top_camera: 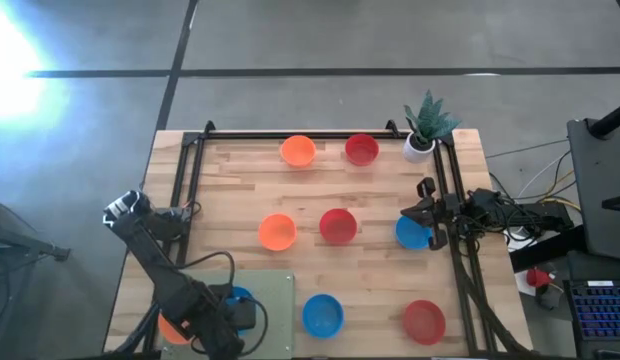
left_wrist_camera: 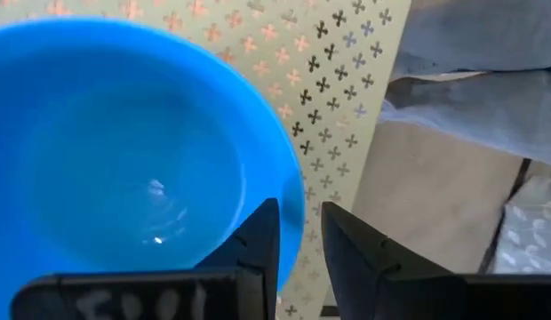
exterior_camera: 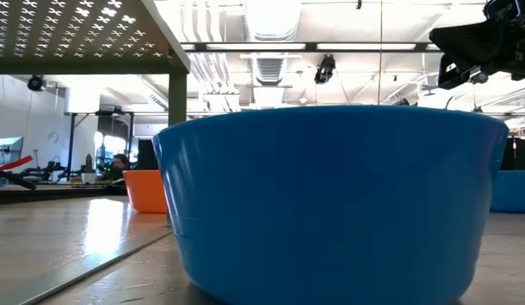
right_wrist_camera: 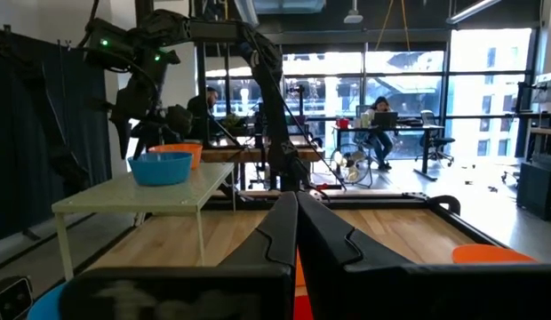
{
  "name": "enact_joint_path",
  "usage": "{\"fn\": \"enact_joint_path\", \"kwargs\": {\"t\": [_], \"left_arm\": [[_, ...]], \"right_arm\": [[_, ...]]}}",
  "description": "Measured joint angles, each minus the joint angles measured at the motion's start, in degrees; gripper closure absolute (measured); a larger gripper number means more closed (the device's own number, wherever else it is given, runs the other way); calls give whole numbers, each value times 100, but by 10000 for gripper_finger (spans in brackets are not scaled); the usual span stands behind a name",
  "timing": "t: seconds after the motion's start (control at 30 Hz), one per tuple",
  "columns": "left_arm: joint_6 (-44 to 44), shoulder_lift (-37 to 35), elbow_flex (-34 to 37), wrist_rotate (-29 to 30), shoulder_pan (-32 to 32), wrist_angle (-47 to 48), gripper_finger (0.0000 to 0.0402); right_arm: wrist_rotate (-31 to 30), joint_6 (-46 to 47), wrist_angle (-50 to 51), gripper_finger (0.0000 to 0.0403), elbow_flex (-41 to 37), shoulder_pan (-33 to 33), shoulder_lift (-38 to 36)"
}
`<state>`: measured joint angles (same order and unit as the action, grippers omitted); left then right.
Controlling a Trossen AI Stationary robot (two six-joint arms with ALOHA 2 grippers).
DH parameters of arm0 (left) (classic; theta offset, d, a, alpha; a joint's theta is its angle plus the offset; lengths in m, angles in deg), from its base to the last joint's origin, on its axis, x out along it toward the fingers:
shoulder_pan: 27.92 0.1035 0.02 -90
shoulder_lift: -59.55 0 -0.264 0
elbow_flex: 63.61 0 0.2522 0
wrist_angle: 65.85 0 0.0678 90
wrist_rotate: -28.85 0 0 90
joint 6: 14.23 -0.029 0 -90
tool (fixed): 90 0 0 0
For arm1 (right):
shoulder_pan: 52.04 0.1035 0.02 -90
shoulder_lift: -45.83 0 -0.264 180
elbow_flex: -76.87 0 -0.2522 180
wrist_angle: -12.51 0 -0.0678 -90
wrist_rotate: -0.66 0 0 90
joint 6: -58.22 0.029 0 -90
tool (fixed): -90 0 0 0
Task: Pick & Place Mini bowls
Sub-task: Put the top left blue bowl on the shelf
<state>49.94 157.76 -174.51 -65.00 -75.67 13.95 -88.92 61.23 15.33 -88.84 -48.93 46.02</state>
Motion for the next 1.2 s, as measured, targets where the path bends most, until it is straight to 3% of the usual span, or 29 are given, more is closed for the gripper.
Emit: {"fn": "enact_joint_path", "kwargs": {"t": [0.2, 0.47, 0.7, 1.0, 1.2], "left_arm": [[229, -296, 0, -126, 19, 85, 323], [272, -637, 0, 560, 142, 900, 323], [17, -632, 382, 586, 170, 930, 323], [40, -627, 660, -124, 173, 899, 323], [36, -624, 662, -252, 173, 901, 323]], "right_arm": [[0, 0, 0, 394, 0, -1, 0], [-4, -19, 0, 394, 1, -1, 0], [-4, 2, -2, 394, 0, -2, -2], [-4, 2, -15, 394, 1, -1, -1], [-3, 2, -16, 394, 0, -1, 0]]}}
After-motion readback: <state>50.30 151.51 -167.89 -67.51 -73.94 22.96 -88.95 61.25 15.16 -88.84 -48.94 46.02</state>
